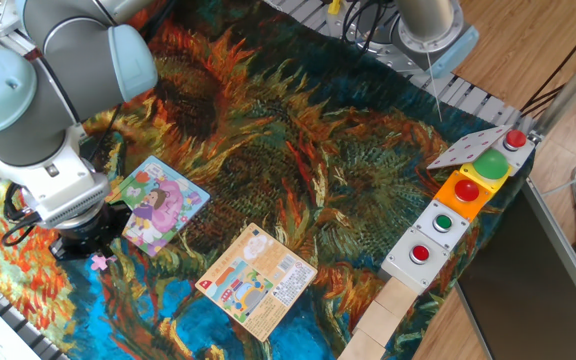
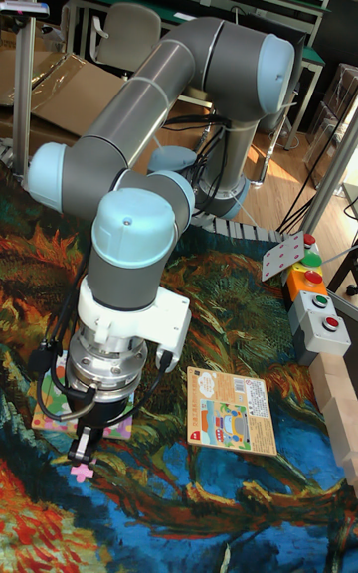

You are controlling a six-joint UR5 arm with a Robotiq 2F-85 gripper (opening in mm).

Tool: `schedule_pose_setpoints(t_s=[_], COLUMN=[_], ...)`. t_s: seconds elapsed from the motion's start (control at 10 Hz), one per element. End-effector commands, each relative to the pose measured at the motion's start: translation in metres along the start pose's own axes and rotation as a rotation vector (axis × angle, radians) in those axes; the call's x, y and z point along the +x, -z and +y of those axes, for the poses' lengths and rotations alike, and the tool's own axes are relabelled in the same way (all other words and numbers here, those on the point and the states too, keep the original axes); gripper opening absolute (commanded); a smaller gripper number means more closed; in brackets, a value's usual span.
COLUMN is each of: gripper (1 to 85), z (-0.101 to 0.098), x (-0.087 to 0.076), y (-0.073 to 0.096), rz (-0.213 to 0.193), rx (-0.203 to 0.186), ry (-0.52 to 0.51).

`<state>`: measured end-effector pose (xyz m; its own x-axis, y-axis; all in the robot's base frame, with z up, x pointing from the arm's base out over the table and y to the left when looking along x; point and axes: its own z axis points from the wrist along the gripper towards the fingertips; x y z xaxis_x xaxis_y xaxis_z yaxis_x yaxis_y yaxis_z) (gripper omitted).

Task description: Assemble one piece of a puzzle

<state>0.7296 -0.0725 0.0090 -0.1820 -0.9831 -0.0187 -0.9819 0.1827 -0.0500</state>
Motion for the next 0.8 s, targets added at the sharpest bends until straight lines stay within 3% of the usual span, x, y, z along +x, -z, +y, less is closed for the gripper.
schedule_pose_setpoints(t_s=[0.0,0.2,0.7], gripper=[37.7,56.3,73.7], z=[-0.001,-0.0011,-0.001], x=[-0.0033,-0.0037,-0.0058], y=[0.0019,0.0016,0.0019], rz=[-0.017,-0.017,-0.026], rx=[-0.005,-0.006,-0.006], ry=[-0.009,-0.002,0.005])
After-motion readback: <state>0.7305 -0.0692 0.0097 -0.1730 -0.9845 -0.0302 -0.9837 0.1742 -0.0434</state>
